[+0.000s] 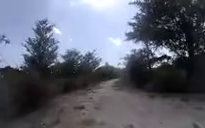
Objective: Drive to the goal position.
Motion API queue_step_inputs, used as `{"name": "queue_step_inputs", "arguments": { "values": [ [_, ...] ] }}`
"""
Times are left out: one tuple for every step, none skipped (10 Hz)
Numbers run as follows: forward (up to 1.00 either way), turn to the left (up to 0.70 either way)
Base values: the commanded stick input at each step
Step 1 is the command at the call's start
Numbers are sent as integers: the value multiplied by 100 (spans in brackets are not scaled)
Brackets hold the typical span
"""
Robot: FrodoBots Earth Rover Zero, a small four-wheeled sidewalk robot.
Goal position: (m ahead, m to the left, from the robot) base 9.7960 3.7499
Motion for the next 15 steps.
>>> {"name": "queue_step_inputs", "arguments": {
  "values": [
    [85,0],
    [85,0],
    [85,0],
    [85,0],
    [85,0],
    [85,0],
    [85,0],
    [85,0],
    [85,0],
    [85,0],
    [85,0],
    [85,0],
    [85,0],
    [85,0],
    [85,11]
  ]
}}
